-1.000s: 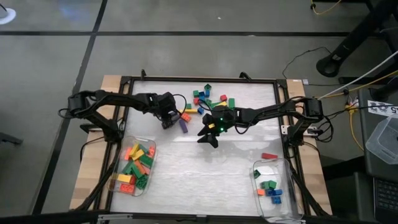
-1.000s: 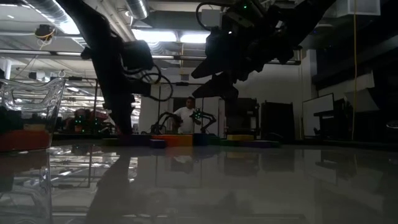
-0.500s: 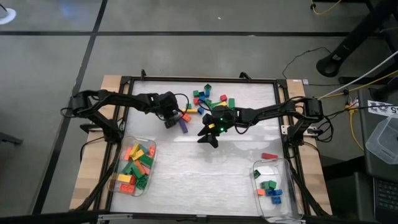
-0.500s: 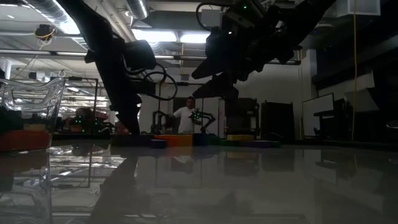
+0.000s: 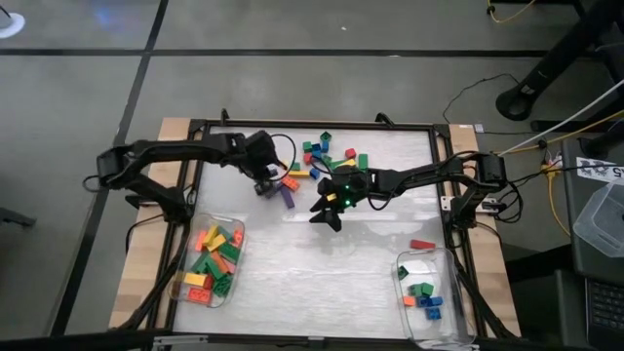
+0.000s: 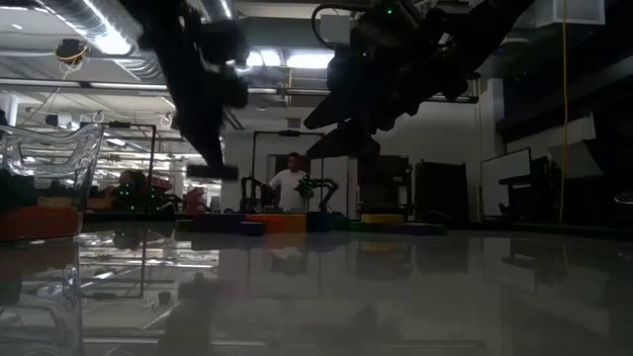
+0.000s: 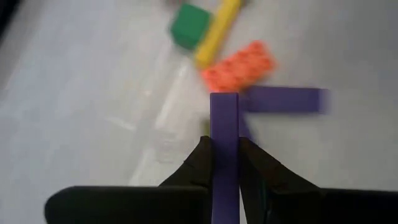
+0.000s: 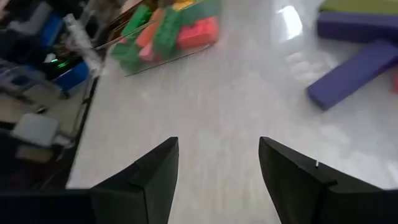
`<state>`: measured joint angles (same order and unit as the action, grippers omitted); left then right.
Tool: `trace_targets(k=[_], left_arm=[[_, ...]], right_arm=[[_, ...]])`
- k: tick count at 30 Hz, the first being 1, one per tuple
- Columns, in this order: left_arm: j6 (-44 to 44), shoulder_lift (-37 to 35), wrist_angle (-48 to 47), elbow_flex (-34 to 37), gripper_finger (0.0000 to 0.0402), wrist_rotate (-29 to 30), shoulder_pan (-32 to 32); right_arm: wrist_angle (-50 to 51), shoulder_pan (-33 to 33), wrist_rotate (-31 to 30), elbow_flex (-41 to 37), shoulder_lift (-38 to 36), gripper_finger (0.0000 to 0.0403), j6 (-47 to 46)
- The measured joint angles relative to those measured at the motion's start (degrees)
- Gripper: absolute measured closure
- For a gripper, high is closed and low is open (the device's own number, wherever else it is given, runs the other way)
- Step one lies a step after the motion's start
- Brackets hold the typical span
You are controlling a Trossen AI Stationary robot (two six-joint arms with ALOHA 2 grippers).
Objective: Sort blocks by size
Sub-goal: Put the large violet wooden block into the left transparent bin
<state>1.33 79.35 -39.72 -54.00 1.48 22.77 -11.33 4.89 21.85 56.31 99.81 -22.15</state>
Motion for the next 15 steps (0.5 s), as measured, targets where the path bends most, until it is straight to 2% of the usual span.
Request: trace_targets(k=[8, 10, 15], left_arm=[[5.68, -12.65, -22.46, -2.69, 0.0366, -19.7, -7.02], [10.53, -15.68, -26.67, -2.69, 0.0364, -21.47, -10.37], [26.01, -21.82, -32.19, -2.69, 0.036, -21.43, -19.36]], right_arm=[[-0.02, 0.0, -12.92, 0.0, 0.04, 0.0182, 0.02], [-0.06, -0.04, -15.89, 0.0, 0.04, 0.0182, 0.0], [-0.05, -0.04, -23.08, 0.0, 0.04, 0.0182, 0.0]])
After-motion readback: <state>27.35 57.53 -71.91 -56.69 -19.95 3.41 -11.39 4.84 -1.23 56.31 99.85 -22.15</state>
